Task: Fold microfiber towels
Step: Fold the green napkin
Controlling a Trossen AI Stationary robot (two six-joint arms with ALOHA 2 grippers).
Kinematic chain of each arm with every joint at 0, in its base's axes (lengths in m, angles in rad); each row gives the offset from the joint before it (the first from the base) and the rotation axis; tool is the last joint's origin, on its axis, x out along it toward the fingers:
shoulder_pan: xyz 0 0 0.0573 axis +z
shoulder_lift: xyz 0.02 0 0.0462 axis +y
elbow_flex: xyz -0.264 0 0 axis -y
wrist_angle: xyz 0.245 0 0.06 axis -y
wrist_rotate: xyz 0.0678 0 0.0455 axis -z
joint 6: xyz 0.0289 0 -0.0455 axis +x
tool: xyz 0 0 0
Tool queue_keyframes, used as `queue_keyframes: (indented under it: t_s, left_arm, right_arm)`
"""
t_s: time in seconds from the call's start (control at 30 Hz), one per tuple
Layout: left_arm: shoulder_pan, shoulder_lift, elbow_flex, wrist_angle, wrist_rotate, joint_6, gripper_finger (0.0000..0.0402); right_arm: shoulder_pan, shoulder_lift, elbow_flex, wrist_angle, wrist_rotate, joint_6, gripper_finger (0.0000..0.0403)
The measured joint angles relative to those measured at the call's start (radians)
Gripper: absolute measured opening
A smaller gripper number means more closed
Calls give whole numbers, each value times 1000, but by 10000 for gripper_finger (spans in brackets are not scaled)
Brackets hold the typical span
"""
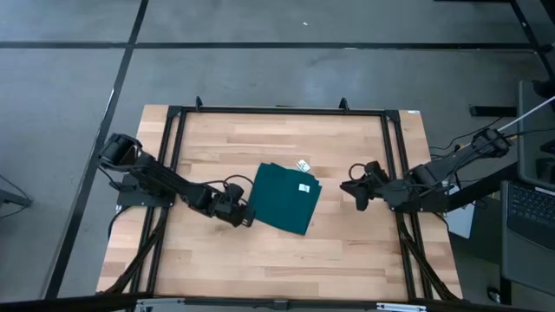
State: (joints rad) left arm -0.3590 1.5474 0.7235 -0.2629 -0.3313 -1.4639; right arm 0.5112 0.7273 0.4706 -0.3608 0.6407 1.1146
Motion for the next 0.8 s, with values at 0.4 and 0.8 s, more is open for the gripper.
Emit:
queue_keyframes:
  t_s: [0.4, 0.8]
  left_arm:
    - [-11, 98, 1, 99, -51, -15, 58]
    - [-11, 82, 28, 416, -290, 255, 3]
  right_arm:
    - [50, -53, 0, -35, 10, -13, 75]
    - [114, -55, 0, -44, 37, -15, 10]
